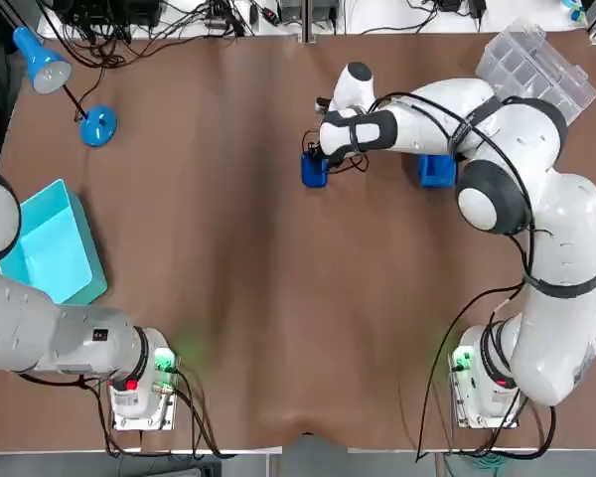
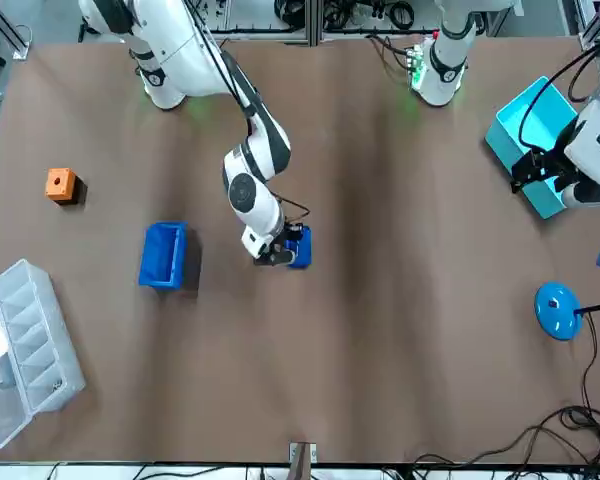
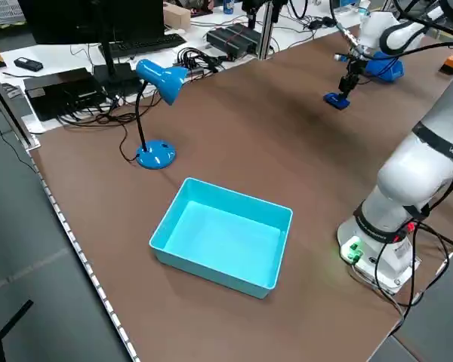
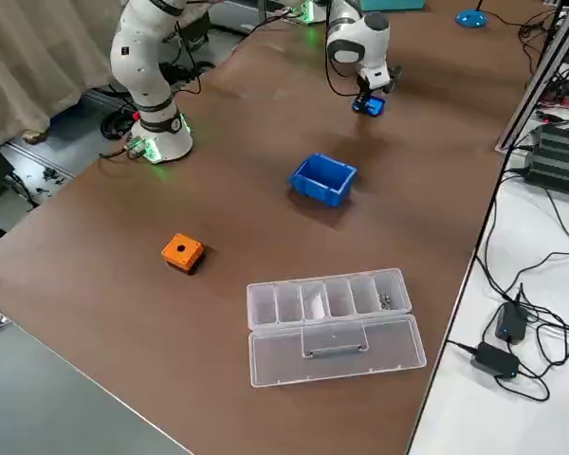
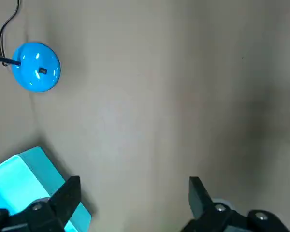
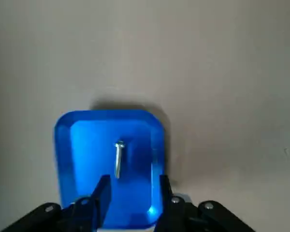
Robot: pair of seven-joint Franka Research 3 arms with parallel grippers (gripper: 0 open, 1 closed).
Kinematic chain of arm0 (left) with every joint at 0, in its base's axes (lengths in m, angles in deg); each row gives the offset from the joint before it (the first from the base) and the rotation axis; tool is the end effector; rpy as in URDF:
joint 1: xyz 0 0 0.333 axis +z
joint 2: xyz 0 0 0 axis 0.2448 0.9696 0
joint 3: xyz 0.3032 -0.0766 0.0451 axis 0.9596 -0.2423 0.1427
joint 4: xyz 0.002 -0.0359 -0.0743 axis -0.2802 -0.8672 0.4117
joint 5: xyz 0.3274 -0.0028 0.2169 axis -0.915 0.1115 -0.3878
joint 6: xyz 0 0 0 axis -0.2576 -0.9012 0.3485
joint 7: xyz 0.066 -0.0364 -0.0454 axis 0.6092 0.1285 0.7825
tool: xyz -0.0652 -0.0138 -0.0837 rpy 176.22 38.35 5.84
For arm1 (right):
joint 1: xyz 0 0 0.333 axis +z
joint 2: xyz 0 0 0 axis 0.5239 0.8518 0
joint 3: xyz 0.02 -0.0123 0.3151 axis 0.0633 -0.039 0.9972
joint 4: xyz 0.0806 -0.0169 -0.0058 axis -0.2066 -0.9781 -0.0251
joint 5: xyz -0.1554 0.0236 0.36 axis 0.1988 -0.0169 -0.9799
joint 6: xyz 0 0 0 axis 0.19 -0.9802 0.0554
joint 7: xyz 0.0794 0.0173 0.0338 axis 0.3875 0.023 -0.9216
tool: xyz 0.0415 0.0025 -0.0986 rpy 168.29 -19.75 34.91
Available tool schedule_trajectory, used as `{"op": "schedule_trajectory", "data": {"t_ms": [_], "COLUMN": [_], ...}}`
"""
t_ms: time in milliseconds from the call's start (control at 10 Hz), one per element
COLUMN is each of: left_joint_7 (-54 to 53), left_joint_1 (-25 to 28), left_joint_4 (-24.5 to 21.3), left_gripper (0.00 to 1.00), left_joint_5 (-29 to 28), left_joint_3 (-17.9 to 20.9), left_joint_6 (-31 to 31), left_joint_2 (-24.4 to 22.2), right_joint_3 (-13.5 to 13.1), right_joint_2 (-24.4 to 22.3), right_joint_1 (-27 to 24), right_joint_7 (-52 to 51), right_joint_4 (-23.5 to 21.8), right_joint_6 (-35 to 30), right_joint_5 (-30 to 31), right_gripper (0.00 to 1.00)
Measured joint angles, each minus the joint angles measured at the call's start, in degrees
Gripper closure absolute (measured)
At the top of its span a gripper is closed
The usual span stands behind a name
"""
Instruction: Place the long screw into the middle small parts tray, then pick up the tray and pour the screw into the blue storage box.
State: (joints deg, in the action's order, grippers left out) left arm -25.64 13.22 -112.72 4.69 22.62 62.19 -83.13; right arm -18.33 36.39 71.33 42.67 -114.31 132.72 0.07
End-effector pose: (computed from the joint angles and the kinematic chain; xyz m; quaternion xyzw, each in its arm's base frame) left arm 0.5506 -0.0289 0.5898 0.9999 0.0067 -0.0076 0.0025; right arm 0.5130 0.4411 0.1805 -0.9904 -0.0077 0.0345 0.1335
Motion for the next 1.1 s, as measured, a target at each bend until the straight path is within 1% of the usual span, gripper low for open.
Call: {"op": "schedule_trajectory", "data": {"t_ms": [200,1100], "left_joint_7": [-0.02,-0.01], "left_joint_1": [0.94,0.87], "left_joint_4": [0.06,0.13], "left_gripper": [0.01,0.01], "left_joint_5": [1.0,1.03], "left_joint_3": [0.04,0.0], "left_joint_6": [0.01,0.01], "left_joint_2": [0.04,0.15], "right_joint_3": [-0.1,-0.29], "right_joint_2": [0.15,0.14], "right_joint_1": [-0.04,-0.11], "right_joint_7": [0.0,-0.02], "right_joint_4": [0.01,0.3], "right_joint_6": [0.11,-0.28], "right_joint_5": [-0.09,-0.13], "right_gripper": [0.52,0.52]}}
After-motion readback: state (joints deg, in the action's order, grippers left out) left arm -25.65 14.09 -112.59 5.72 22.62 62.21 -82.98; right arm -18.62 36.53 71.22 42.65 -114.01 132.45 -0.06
